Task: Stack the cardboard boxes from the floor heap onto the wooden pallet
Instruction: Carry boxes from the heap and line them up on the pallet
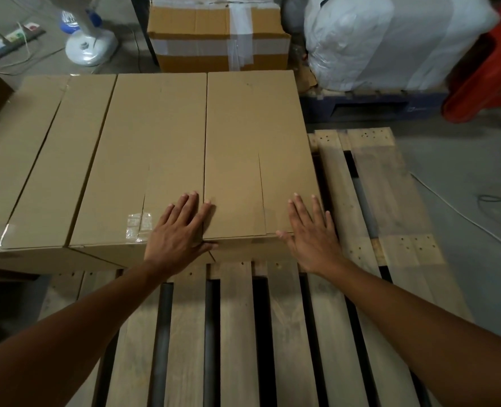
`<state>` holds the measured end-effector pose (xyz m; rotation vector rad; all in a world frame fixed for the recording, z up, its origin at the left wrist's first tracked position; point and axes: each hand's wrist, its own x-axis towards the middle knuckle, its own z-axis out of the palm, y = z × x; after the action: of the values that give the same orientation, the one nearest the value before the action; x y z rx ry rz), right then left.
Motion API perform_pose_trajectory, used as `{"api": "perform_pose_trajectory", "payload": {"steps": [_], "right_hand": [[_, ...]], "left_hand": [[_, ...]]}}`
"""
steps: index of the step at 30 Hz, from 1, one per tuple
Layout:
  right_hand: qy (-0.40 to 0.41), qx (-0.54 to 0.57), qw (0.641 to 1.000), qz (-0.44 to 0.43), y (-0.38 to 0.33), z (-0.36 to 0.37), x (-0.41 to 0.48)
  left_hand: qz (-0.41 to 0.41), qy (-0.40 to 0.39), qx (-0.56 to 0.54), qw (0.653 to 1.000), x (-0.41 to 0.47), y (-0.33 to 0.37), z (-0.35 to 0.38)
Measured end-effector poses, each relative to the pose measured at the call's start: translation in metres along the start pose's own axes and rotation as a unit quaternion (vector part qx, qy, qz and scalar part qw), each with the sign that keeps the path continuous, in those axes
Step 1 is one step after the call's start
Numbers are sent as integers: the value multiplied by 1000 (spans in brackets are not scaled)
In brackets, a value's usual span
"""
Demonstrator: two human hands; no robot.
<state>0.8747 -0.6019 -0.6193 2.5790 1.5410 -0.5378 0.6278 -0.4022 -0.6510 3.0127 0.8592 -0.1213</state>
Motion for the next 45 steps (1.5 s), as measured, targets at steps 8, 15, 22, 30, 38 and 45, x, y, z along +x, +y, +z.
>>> {"api": "perform_pose_trajectory", "payload": {"steps": [8, 15, 22, 30, 38, 45], "right_hand": [[-77, 52, 996, 17, -9, -32, -2], [3, 165, 986, -5, -37, -111, -46], [116, 264, 957, -28, -73, -240, -122], [201, 321, 925, -35, -118, -368, -253], [280, 387, 878, -29, -191, -442, -406], [268, 446, 852, -48, -252, -447, -517]], "left_hand": [[1, -83, -41, 996, 2, 3, -24], [-34, -44, -174, 983, -1, 26, -110], [-42, 95, -260, 960, -15, 52, -270], [-37, 203, -309, 928, -99, 59, -437], [-13, 224, -318, 921, -247, 63, -568], [-48, 208, -373, 903, -392, 76, -605]]}}
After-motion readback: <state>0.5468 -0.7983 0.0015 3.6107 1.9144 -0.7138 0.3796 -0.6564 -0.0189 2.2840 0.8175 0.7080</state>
